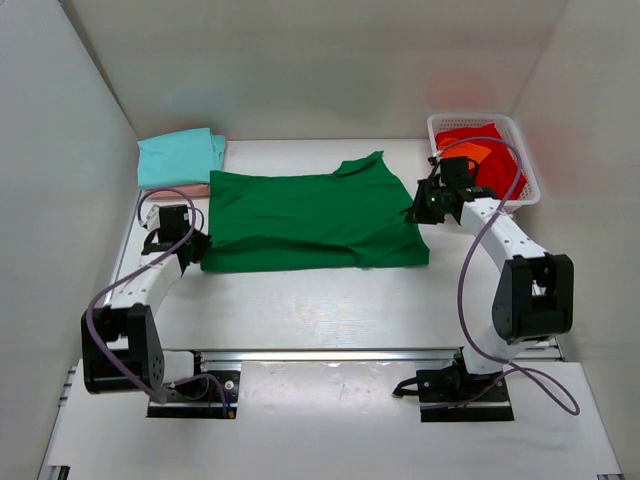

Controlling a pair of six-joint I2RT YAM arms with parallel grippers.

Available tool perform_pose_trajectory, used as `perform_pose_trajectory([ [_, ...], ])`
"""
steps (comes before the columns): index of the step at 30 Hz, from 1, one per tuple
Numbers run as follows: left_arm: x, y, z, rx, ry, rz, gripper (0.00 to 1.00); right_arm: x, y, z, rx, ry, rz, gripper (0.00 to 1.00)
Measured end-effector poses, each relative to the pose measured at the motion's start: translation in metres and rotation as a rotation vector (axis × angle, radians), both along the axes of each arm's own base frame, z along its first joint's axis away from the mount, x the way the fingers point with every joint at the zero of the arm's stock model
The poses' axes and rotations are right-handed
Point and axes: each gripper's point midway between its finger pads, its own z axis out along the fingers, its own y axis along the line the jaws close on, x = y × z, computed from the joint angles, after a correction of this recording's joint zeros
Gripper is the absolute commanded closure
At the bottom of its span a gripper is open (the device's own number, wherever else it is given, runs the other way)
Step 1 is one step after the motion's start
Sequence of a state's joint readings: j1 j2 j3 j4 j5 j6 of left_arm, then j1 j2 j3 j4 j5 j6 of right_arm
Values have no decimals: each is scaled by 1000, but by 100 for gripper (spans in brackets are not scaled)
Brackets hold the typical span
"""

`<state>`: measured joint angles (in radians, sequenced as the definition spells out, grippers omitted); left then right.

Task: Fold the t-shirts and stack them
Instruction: Fold the flattened tshirt in 1/3 of the way

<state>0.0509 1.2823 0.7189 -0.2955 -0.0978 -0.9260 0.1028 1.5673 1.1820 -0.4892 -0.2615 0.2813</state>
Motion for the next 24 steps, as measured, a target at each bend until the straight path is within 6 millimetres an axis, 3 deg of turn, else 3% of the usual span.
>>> perform_pose_trajectory([
  [12,25,0,-26,-19,41,8,100,43,3,-11,13,18,3,100],
  [24,31,2,-30,-31,60,34,100,66,5,-26,8,37,20,100],
])
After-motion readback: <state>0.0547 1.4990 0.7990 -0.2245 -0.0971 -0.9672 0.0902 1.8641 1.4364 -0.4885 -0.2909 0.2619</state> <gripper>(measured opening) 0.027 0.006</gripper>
